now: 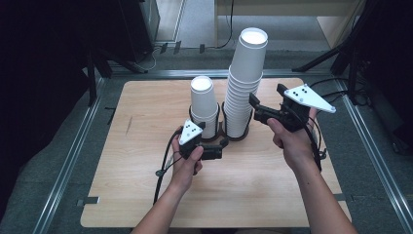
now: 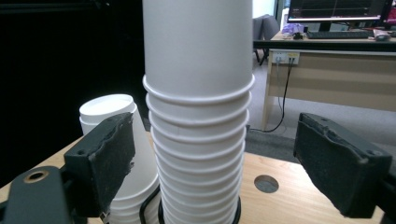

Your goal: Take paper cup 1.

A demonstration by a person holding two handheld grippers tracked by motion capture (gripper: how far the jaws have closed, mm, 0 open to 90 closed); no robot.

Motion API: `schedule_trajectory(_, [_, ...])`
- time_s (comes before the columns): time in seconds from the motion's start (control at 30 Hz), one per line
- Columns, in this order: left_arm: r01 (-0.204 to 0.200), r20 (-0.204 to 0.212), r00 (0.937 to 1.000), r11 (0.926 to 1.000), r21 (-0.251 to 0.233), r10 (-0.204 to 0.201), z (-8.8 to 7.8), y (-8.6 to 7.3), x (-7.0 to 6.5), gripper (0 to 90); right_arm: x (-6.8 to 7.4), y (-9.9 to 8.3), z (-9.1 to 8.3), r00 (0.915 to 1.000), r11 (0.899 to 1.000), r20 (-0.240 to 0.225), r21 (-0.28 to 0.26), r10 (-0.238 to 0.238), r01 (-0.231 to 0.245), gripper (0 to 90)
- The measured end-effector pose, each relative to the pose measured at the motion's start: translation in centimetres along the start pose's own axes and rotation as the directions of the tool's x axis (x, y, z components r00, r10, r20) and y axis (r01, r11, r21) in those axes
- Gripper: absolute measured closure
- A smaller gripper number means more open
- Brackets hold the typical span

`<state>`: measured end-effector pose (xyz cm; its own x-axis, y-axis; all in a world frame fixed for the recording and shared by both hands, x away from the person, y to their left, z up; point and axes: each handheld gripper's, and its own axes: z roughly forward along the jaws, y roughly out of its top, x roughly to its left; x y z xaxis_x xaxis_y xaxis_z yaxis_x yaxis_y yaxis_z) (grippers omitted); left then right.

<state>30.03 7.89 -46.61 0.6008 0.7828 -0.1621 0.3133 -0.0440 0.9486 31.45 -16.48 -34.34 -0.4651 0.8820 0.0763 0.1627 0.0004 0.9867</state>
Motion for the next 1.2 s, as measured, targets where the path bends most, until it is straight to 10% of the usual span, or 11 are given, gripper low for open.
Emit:
schedule_trajectory(0.63, [-0.071,-0.095,0.9933,0.9962,-0.051,0.066,5.5,1.6,-3.5,1.9,0.4,2.2,2.8,1.0000,1.000,0.005,-0.011,0.004,-0.004,4.9])
schedule_trajectory(1.2, [-0.062,-0.191,0.9807,0.9929,-0.102,0.041,8.1,3.4,-3.0,1.8,0.1,3.3,6.6,0.9995,0.999,0.008,-0.011,0.030,-0.030,3.1])
